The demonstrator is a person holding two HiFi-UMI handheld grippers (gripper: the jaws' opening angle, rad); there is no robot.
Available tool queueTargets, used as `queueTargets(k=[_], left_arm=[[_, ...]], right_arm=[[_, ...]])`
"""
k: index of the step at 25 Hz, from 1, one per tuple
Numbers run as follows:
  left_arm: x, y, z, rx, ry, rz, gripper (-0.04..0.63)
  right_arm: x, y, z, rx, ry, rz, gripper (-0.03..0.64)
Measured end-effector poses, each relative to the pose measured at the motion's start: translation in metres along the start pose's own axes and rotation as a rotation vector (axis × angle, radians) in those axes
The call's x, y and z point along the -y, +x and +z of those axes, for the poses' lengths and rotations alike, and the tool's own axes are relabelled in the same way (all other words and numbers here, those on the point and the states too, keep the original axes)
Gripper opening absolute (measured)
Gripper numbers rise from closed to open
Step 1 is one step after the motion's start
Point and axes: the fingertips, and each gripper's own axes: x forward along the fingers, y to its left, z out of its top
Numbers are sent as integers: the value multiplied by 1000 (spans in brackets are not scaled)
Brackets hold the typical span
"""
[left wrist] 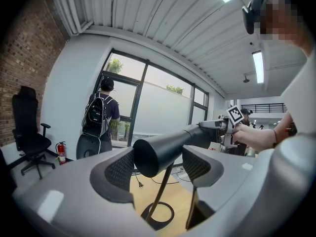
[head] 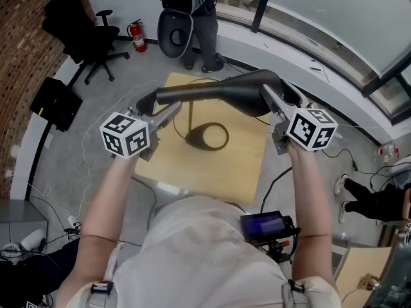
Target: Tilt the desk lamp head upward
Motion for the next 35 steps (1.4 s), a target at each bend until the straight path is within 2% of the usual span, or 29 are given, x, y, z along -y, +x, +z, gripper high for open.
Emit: queueTargets(k=[17, 23, 35], left_arm=[[0, 6, -12, -17, -45, -27, 307], [-3, 11, -27, -76, 43, 1, 284], [-4, 15, -37, -83, 20, -5, 270]], right_arm=[[-15, -3, 35, 40, -121, -37, 268], [-28, -3, 52, 72, -180, -31, 264], [-46, -2, 70, 87, -283, -51, 264]])
